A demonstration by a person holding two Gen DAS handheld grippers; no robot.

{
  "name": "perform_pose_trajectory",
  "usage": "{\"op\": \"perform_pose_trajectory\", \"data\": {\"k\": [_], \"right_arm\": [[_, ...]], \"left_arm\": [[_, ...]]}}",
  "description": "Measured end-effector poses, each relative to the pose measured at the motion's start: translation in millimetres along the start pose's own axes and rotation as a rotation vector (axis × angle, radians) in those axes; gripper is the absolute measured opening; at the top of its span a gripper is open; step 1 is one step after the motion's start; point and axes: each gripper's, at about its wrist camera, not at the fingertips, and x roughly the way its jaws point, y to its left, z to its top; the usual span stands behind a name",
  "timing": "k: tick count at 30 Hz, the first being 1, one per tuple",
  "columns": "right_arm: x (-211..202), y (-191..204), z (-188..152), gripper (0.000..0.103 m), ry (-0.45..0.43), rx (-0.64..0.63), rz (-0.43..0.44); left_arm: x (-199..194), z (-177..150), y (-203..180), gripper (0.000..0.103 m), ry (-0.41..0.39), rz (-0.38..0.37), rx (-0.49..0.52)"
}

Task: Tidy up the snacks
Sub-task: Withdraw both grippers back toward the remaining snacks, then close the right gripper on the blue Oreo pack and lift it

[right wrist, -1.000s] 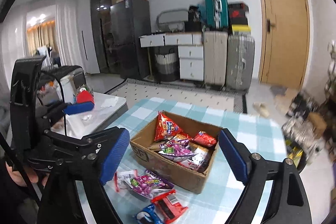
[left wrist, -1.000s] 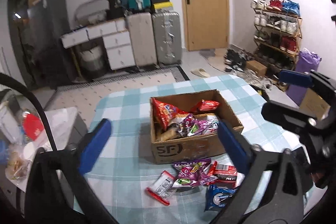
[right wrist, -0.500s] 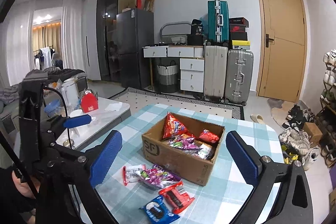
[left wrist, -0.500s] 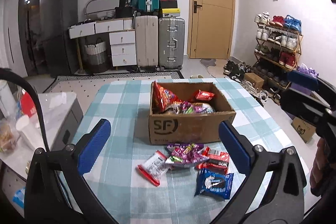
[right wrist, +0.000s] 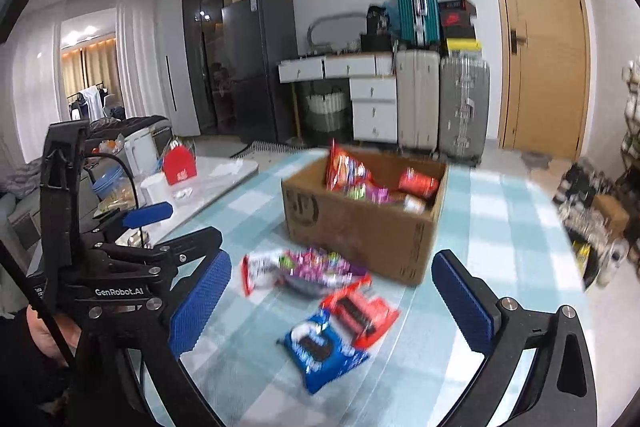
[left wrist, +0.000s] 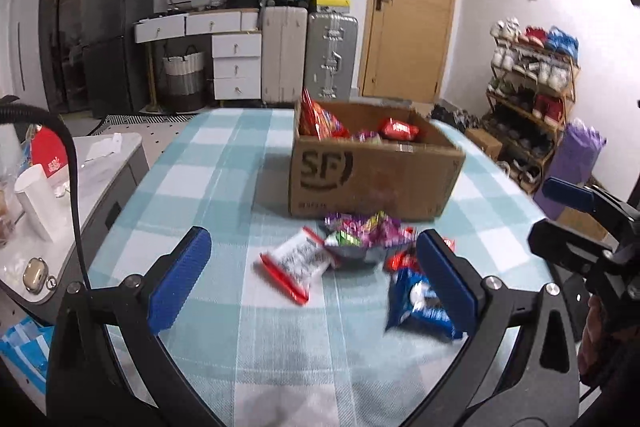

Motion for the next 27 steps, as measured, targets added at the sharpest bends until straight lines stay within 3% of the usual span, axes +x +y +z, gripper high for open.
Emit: {"op": "perform_pose_trajectory", "data": {"k": [12, 18, 27], "right_arm": [[56, -18, -56, 0.102, 0.176, 0.134, 0.086], [74, -19, -67, 0.102, 0.227, 0.164, 0.119], [86, -7, -74, 0.099, 0.266, 0.124, 0.109]], "left_arm": [[34, -44, 4, 0.102, 0.04, -0.018, 0.02], [41, -54, 21, 0.102, 0.1, -0.044, -0.045], [47, -61, 25, 0.102, 0.12, -0.053, -0.065]]}}
